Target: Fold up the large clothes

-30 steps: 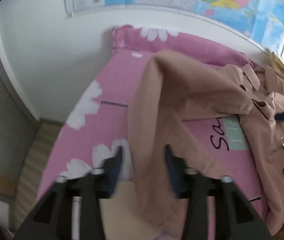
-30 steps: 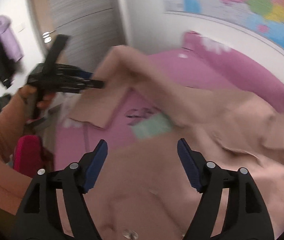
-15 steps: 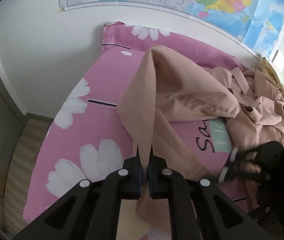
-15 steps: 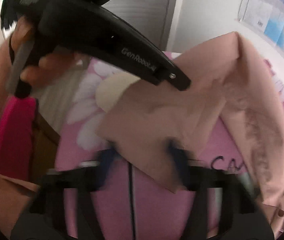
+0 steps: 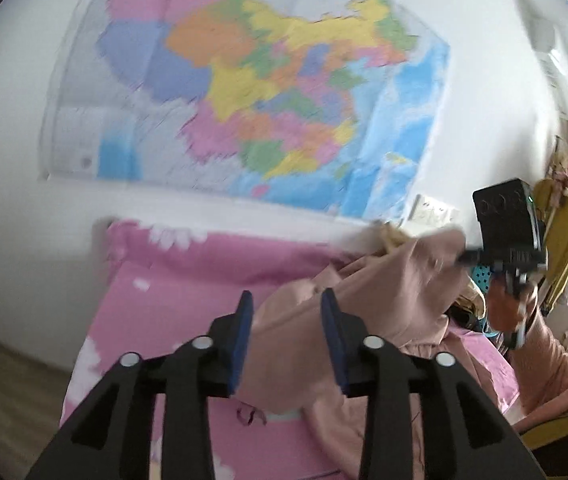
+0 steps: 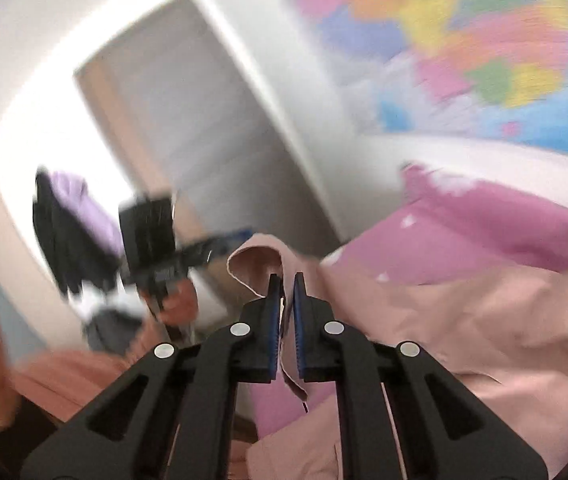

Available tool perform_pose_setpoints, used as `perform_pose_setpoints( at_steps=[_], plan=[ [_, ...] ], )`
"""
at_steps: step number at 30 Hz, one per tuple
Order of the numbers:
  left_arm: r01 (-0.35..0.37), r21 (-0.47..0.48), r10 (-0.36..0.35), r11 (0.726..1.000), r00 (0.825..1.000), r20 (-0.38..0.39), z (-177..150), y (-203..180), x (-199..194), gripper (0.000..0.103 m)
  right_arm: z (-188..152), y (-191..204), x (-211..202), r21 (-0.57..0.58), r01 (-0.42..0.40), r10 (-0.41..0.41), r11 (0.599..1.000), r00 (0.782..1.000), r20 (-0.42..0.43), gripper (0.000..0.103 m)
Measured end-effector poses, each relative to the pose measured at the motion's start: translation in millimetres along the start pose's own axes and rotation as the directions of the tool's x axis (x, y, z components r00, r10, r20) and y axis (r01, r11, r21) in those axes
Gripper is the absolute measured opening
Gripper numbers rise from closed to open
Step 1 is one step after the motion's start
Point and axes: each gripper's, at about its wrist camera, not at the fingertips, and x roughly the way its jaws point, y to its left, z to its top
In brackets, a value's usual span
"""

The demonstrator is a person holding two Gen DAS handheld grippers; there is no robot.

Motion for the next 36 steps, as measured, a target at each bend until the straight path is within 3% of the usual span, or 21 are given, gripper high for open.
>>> perform_pose_setpoints(
  at_steps=[3, 6, 8, 12, 13, 15, 16, 18, 21, 23, 27, 29, 31, 32, 33, 34, 36],
  plan=[
    [0.042, 0.024, -0.041, 0.999, 0.999, -0.026, 0, -16, 25, 0.037, 1, -28, -60, 0.105, 0.081, -0.093, 0.991, 0.99, 0.111, 0.005],
    [0.059, 0.033, -0.055, 0.998, 0.994, -0.097, -8, -27, 62, 0.037, -17, -72, -114, 0.252, 0.182, -0.227, 0.951, 0.96, 0.166, 0.005],
    [0.052, 0.044, -0.043, 0.998, 0.983, -0.18, -22, -34, 96, 0.037, -41, -113, -145, 0.388, 0.231, -0.315, 0.892, 0.934, 0.169, 0.005],
    [0.049, 0.038, -0.035, 0.998, 0.949, -0.312, -48, -38, 153, 0.037, -96, -178, -173, 0.555, 0.335, -0.442, 0.761, 0.894, 0.067, 0.008],
    [0.042, 0.04, -0.026, 0.998, 0.939, -0.343, -55, -40, 167, 0.037, -111, -193, -174, 0.587, 0.367, -0.471, 0.721, 0.882, 0.027, 0.013],
    [0.027, 0.045, -0.008, 0.999, 0.921, -0.389, -63, -42, 189, 0.037, -134, -204, -171, 0.6, 0.41, -0.503, 0.687, 0.864, -0.013, 0.027],
    [0.028, 0.045, -0.007, 0.999, 0.913, -0.408, -66, -44, 199, 0.037, -142, -209, -171, 0.593, 0.447, -0.532, 0.67, 0.846, -0.036, 0.042],
    [0.022, 0.05, 0.002, 0.999, 0.902, -0.432, -71, -50, 213, 0.037, -151, -210, -176, 0.587, 0.463, -0.548, 0.664, 0.836, -0.039, 0.061],
    [0.01, 0.067, 0.021, 0.998, 0.895, -0.445, -73, -57, 220, 0.037, -159, -200, -176, 0.555, 0.447, -0.529, 0.702, 0.849, -0.015, 0.074],
    [-0.008, 0.089, 0.046, 0.996, 0.901, -0.432, -69, -61, 218, 0.038, -158, -191, -180, 0.51, 0.476, -0.545, 0.717, 0.838, -0.015, 0.084],
    [-0.01, 0.127, 0.06, 0.992, 0.918, -0.393, -58, -71, 217, 0.041, -152, -175, -165, 0.386, 0.574, -0.601, 0.722, 0.797, -0.06, 0.085],
    [0.003, 0.134, 0.05, 0.991, 0.917, -0.395, -56, -76, 224, 0.041, -150, -175, -155, 0.352, 0.593, -0.608, 0.724, 0.79, -0.08, 0.076],
    [0.012, 0.14, 0.047, 0.99, 0.911, -0.41, -57, -81, 235, 0.041, -149, -178, -147, 0.336, 0.615, -0.62, 0.713, 0.777, -0.108, 0.053],
    [0.012, 0.141, 0.049, 0.99, 0.906, -0.421, -59, -82, 240, 0.04, -149, -179, -143, 0.326, 0.627, -0.626, 0.708, 0.77, -0.122, 0.037],
    [0.012, 0.138, 0.05, 0.99, 0.899, -0.436, -63, -82, 247, 0.039, -148, -178, -141, 0.306, 0.652, -0.646, 0.694, 0.751, -0.136, 0.014],
    [0.01, 0.139, 0.053, 0.99, 0.894, -0.445, -66, -83, 251, 0.037, -148, -176, -139, 0.278, 0.683, -0.673, 0.675, 0.725, -0.146, 0.006],
    [-0.009, 0.145, 0.076, 0.989, 0.883, -0.463, -73, -82, 261, 0.032, -146, -167, -138, 0.241, 0.723, -0.715, 0.648, 0.686, -0.136, 0.005]
  ],
)
